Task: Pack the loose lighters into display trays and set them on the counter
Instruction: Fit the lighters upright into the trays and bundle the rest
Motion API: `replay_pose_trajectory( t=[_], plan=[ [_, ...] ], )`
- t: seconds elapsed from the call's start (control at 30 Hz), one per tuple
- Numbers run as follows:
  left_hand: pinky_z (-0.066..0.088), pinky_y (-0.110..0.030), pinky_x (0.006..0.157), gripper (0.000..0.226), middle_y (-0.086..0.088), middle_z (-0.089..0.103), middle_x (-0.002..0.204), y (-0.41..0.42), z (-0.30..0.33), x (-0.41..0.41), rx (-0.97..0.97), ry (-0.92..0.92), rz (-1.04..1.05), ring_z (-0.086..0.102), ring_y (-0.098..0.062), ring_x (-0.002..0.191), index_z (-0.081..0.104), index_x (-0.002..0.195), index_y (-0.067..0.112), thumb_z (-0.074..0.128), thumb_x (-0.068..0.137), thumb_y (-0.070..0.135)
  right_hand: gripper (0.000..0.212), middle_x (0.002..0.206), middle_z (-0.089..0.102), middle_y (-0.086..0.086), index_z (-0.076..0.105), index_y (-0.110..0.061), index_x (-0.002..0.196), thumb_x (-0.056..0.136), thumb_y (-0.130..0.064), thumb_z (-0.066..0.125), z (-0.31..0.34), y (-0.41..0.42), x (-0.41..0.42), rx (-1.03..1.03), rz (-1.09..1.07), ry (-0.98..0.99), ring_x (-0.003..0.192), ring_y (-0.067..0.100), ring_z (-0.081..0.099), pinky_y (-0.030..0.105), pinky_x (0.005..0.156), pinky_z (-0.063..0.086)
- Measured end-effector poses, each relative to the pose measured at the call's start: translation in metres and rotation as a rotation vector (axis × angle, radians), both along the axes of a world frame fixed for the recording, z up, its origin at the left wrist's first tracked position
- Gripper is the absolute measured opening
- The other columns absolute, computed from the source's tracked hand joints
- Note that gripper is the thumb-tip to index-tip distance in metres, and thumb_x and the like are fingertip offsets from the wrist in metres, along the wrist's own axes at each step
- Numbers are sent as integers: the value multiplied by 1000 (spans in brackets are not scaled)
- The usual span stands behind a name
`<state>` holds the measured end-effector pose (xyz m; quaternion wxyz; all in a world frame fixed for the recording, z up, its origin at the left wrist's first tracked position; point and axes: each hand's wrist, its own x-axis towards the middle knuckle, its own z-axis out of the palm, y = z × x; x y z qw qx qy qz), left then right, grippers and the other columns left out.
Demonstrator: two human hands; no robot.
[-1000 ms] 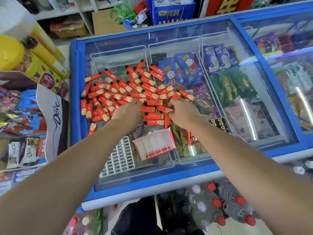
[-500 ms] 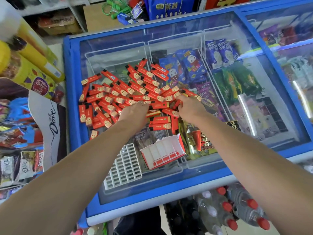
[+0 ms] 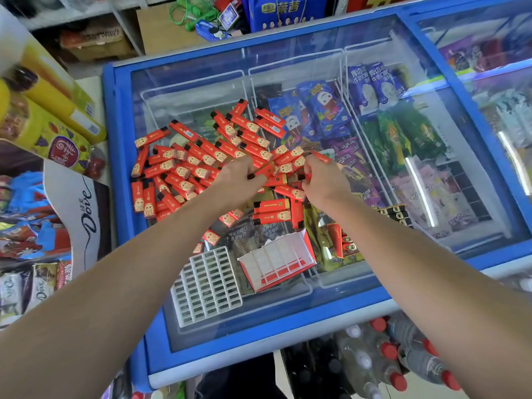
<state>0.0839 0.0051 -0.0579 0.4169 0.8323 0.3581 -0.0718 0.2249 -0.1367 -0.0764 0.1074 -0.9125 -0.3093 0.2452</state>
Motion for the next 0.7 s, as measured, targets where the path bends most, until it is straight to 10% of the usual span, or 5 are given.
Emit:
replay_pose_trajectory(
  t=[0.2,0.4,0.7],
  plan=[
    [63,-45,85,18,-12,78,80,0,-2,7,-405,-149,284,78,-18,81,46,90,11,62,94,4,43,96,56,11,34,-14,126,91,-1,56,15,-2,3,142,-179,160,71,19,56,29,52,36],
    [37,-33,52,11,-4,50,79,-6,-7,12,-79,69,31,46,-16,63,38,111,13,43,106,21,50,81,51,4,32,-11,136,91,2,50,33,6,1,223,-159,293,64,14,50,29,48,36],
    [42,-43,68,31,-12,53,111,-6,-13,15,426,270,-345,56,-32,93,39,130,8,46,102,21,30,108,60,2,68,-16,104,83,1,53,23,9,-17,128,288,274,95,23,59,34,73,45]
  ],
)
